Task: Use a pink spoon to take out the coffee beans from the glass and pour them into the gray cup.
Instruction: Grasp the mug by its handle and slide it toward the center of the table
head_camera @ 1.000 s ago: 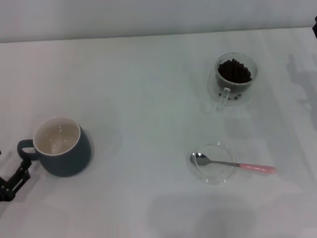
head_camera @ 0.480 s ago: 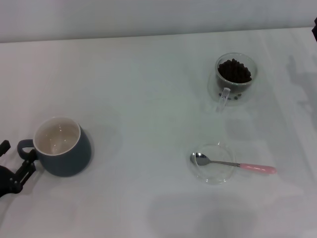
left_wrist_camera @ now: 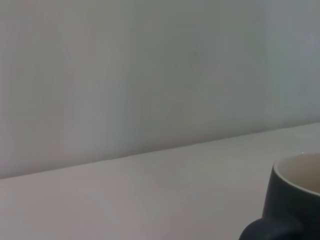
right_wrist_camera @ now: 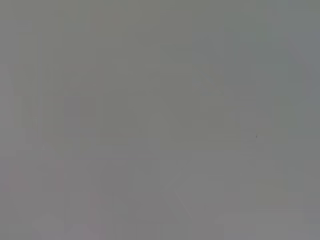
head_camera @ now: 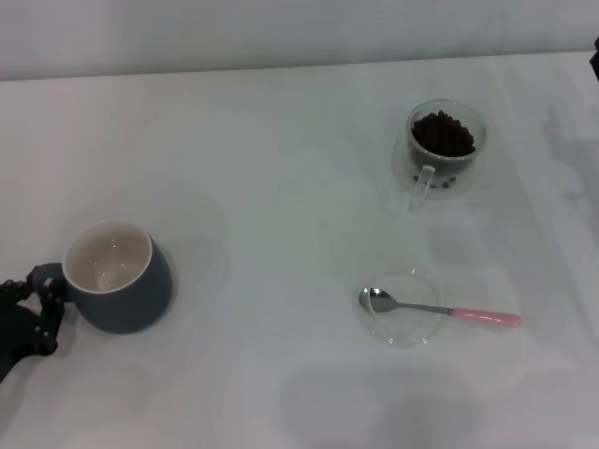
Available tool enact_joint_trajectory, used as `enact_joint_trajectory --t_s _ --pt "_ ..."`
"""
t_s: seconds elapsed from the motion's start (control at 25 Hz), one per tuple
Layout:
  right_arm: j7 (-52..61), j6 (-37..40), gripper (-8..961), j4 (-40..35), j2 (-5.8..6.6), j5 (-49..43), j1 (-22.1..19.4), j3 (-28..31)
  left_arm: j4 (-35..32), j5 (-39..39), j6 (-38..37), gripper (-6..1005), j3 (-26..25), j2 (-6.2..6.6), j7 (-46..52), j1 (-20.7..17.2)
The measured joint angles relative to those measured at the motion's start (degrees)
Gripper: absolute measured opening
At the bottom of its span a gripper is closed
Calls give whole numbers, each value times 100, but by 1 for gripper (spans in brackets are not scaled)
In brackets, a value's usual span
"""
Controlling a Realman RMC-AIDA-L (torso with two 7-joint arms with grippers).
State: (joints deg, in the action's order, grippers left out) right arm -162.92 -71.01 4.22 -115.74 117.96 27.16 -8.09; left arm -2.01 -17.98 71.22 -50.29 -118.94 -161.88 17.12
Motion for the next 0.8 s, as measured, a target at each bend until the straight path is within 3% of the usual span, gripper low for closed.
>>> enact_joint_trajectory --t_s 0.16,0.56,0.8 --pt "113 0 678 0 0 10 12 0 72 6 -76 181 1 7 0 47" --pt "130 -12 679 -11 0 15 33 0 287 40 -150 116 3 -14 -2 178" --pt "130 -16 679 -32 8 7 38 0 645 498 -643 109 11 -27 -2 382"
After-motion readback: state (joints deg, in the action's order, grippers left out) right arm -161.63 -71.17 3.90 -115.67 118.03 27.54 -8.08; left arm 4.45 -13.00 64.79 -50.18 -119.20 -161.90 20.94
